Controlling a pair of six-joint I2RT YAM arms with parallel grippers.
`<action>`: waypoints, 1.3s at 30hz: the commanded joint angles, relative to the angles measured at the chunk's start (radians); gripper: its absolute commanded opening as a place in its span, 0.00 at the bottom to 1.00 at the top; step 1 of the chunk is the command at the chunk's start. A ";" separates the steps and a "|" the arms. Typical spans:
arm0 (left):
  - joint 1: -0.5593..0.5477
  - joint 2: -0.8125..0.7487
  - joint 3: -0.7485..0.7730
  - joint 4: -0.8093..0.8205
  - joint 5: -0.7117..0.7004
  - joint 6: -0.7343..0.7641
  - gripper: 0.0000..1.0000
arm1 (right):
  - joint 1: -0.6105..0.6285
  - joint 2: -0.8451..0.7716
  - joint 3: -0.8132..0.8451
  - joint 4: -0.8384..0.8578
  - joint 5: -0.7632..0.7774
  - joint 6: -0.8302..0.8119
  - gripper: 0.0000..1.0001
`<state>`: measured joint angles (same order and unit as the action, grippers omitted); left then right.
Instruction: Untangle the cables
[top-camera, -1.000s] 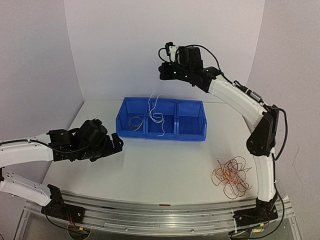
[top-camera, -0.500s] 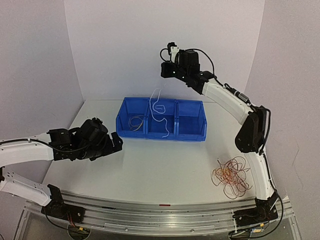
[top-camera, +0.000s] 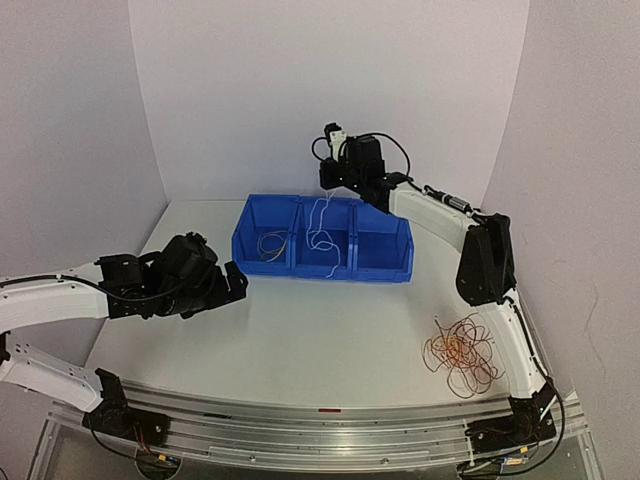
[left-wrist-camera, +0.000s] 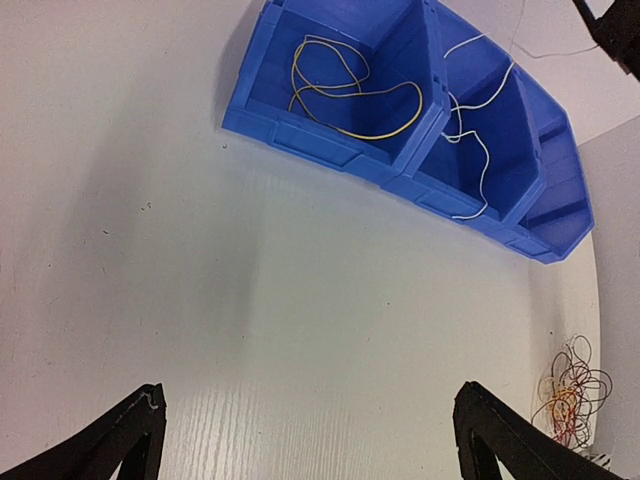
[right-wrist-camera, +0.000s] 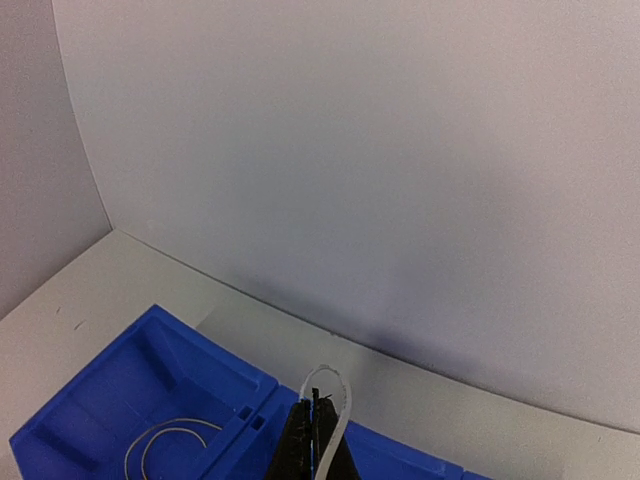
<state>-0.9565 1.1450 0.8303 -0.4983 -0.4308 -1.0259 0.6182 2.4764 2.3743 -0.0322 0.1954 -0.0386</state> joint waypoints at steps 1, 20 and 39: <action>-0.002 -0.003 0.015 0.000 -0.008 -0.016 1.00 | 0.005 -0.074 -0.155 0.023 -0.012 0.001 0.00; -0.002 0.041 0.031 0.027 0.004 0.000 1.00 | 0.006 -0.094 -0.187 -0.200 -0.186 -0.003 0.43; -0.002 0.088 0.056 0.072 0.033 0.027 1.00 | 0.027 -0.261 -0.235 -0.457 0.025 -0.096 0.66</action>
<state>-0.9565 1.2225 0.8321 -0.4591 -0.4097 -1.0176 0.6415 2.2596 2.0997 -0.3868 0.1520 -0.0898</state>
